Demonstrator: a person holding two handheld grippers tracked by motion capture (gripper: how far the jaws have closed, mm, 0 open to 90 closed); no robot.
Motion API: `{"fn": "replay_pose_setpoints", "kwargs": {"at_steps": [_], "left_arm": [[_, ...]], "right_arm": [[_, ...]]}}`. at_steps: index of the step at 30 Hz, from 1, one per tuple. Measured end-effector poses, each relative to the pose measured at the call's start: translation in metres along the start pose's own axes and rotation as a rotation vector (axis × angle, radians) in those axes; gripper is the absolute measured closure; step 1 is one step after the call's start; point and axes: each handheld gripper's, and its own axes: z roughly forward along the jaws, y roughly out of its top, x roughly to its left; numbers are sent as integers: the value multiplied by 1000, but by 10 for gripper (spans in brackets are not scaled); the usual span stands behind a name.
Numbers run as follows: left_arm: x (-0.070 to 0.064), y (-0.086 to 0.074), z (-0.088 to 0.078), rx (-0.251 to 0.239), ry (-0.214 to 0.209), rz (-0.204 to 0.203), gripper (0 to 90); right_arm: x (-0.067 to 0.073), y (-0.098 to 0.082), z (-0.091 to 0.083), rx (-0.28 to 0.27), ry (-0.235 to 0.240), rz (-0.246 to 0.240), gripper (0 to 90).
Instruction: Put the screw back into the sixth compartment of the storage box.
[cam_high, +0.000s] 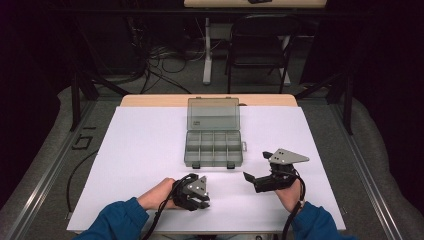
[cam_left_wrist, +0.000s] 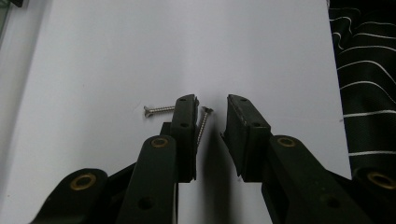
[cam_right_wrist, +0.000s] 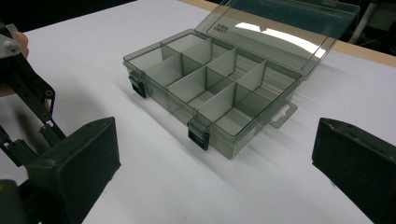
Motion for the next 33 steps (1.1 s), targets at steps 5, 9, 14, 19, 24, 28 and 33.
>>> {"fn": "replay_pose_setpoints", "kwargs": {"at_steps": [5, 9, 14, 19, 24, 28, 33], "left_arm": [[0, -1, 0, 9, -9, 6, 758], [-1, -1, -1, 17, -24, 20, 813], [-1, -2, 0, 12, -23, 21, 864], [0, -2, -1, 11, -31, 15, 873], [0, -2, -2, 19, -53, 12, 875], [0, -2, -3, 18, -36, 1, 874], [2, -1, -9, 24, -30, -10, 873]], "right_arm": [[0, 0, 0, 2, 2, 2, 2], [0, 0, 0, 2, 4, 5, 2], [0, 0, 0, 4, 5, 6, 2], [0, 0, 0, 4, 5, 5, 3], [0, 0, 0, 12, 3, 4, 3], [0, 0, 0, 13, 4, 6, 3], [-1, 0, 0, 10, 2, 7, 3]]}}
